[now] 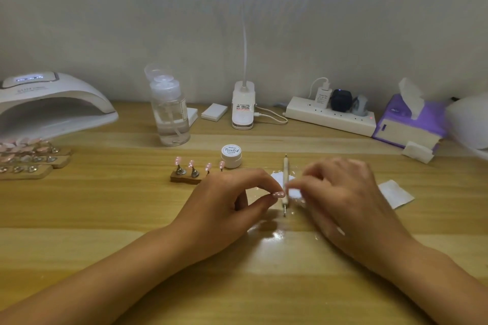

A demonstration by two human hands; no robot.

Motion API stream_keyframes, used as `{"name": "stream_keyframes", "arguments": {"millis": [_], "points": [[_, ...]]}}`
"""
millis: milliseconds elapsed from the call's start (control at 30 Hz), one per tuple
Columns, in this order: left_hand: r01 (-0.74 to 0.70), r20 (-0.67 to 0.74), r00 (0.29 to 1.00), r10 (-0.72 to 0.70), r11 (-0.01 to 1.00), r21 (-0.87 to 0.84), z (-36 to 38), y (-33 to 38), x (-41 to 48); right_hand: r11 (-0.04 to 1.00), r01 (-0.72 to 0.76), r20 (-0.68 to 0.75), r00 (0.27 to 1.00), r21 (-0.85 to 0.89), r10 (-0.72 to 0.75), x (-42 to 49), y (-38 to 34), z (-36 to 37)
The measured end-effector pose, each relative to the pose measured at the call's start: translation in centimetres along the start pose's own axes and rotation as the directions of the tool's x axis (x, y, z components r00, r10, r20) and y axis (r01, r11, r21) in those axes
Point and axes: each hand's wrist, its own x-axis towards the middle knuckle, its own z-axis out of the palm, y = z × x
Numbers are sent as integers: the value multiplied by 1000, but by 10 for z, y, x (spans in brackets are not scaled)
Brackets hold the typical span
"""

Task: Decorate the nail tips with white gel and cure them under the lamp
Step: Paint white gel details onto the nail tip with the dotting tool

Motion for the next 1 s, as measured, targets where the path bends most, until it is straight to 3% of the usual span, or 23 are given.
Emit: {"name": "stream_keyframes", "arguments": {"millis": [133, 467, 767, 1000], "points": [[17, 3, 1000, -17, 999, 41, 1, 1, 1, 997, 32, 36, 999, 63, -34, -1, -13, 2], [129, 88, 987, -135, 990, 64, 2, -6, 2, 924, -285, 47, 958, 254, 282, 2, -12, 8], [121, 83, 988, -129, 988, 94, 3, -8, 0, 897, -387, 12, 919, 213, 393, 2, -9, 7], [129, 90, 986, -140, 985, 114, 2, -4, -1, 921, -371, 79, 928, 123, 363, 0, -14, 3]]}}
